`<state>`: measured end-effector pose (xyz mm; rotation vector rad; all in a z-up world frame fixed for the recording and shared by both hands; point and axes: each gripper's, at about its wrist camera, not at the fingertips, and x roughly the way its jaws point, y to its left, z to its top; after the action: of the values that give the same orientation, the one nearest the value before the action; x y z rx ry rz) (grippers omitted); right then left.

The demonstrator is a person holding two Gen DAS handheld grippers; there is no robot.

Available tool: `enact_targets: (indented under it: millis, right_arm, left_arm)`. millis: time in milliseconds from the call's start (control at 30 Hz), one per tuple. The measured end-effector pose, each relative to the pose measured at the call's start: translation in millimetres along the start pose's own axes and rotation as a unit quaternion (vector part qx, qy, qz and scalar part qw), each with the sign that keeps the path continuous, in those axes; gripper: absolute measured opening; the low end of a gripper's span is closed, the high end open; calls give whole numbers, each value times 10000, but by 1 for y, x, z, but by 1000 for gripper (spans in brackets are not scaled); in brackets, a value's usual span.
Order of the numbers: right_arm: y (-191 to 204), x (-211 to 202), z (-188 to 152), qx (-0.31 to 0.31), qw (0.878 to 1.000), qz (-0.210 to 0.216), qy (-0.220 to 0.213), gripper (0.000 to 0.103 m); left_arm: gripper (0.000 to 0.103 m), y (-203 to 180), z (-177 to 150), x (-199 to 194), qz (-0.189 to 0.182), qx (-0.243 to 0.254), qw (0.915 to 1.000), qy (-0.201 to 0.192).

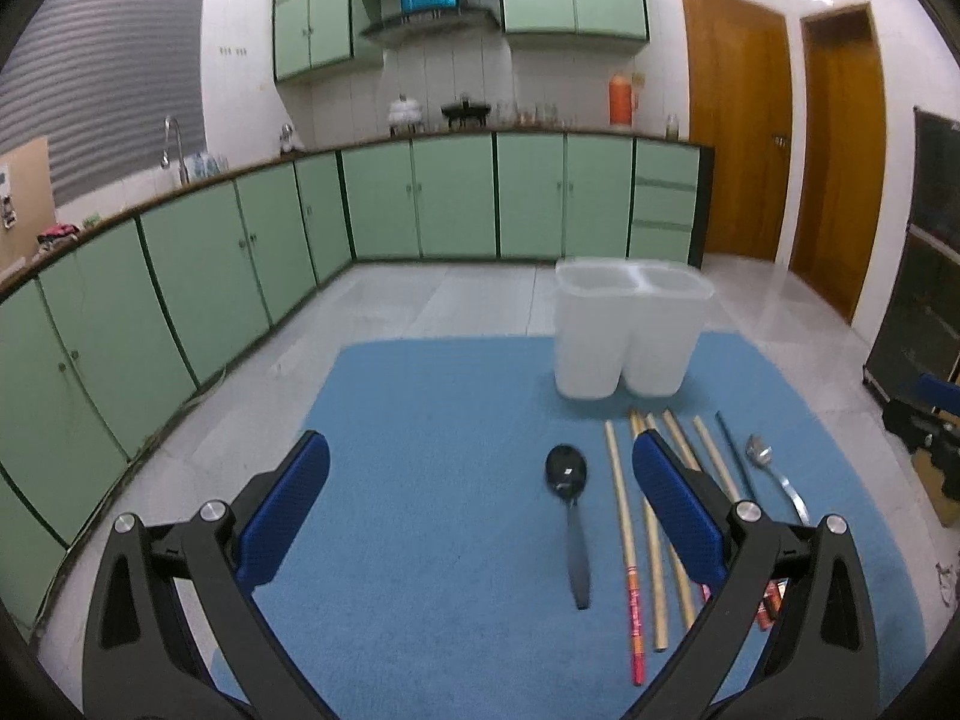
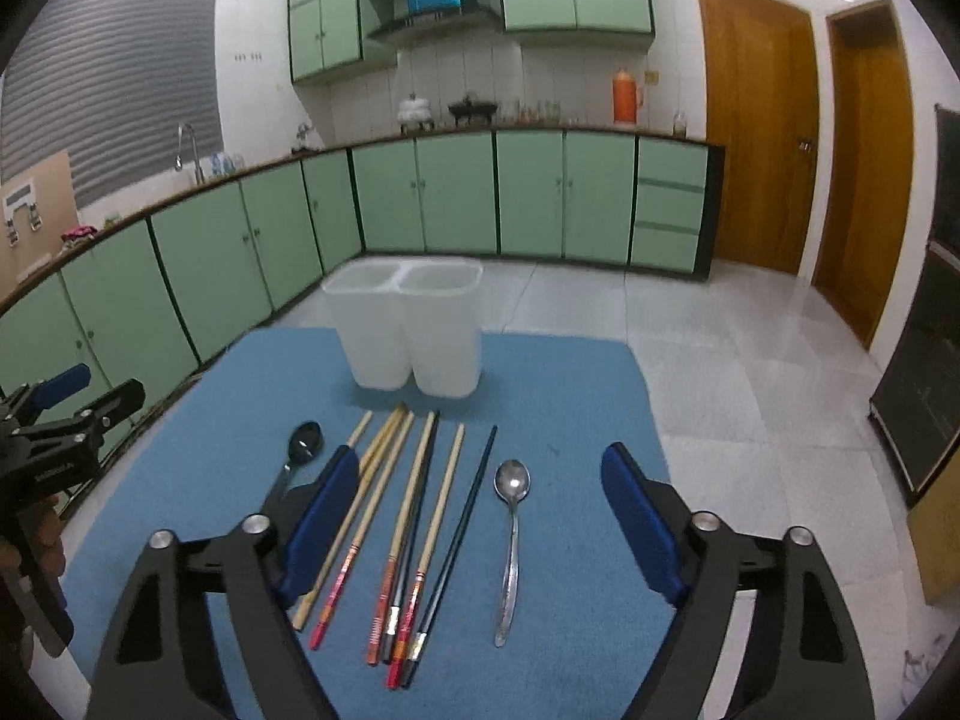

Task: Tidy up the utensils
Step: 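Lower and grasp the black spoon with the left tool while the right tool grasps the silver spoon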

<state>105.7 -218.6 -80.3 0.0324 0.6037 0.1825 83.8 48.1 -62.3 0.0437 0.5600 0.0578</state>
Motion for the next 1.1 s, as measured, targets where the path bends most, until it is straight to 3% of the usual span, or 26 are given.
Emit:
enact_targets:
  millis: [67,233,467,567,700,767,1100]
  right_arm:
    - [-5,18,2,35,9997,90,242,68]
    - [-18,65,2,144,9957,278,869,63]
    - [-31,106,-4,101,9905,373,1317,50]
    - [-31,122,-6,120,9883,434,1454,50]
    - [-32,140,-6,156,9850,493,1643,48]
    - [-32,148,-7,154,9831,494,1758,45]
    - [-34,167,-12,202,9772,486,2055,38]
  left_arm:
    - [98,-2,0,17,-78,-2,9998,205]
    - [98,-15,1,64,-317,-7,9970,704]
    - [96,-39,-5,120,-336,163,9917,1232]
    - [95,-48,-10,138,-331,270,9888,1432]
    - [89,-50,-13,150,-356,228,9860,1615]
    - [79,-49,-14,157,-399,157,9836,1752]
    - [78,-53,-19,166,-482,52,9788,1992]
